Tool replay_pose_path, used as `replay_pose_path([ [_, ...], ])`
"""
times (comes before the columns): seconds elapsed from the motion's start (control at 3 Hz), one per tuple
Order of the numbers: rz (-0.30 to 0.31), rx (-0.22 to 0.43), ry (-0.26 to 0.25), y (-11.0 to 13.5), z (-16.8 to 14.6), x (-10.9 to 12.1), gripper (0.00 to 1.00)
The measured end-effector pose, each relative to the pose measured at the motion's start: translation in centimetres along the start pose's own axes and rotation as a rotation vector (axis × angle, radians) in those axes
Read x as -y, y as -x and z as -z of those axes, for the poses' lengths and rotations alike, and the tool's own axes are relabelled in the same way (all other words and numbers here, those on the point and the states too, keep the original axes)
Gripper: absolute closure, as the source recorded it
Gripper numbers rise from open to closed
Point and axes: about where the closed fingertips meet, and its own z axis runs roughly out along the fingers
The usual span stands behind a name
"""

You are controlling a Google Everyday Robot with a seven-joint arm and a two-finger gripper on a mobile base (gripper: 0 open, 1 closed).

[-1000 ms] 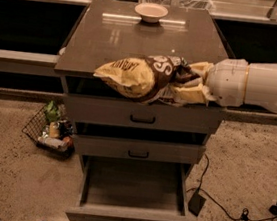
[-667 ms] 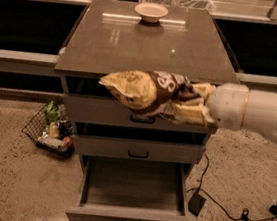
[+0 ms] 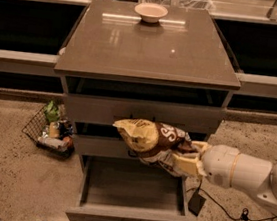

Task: Place brown chip bag into bottom drawer

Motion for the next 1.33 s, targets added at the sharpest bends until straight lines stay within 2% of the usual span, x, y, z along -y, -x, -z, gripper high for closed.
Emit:
replay_pose_path([
  [0.67, -0.032, -0.014, 0.015, -1.5, -0.9, -1.0, 1.00],
  [1.0, -0.146, -0.057, 0.025, -6.9, -3.6, -1.6, 1.00],
  [1.33, -0.320, -0.106, 0.011, -15.1, -7.4, -1.8, 1.00],
])
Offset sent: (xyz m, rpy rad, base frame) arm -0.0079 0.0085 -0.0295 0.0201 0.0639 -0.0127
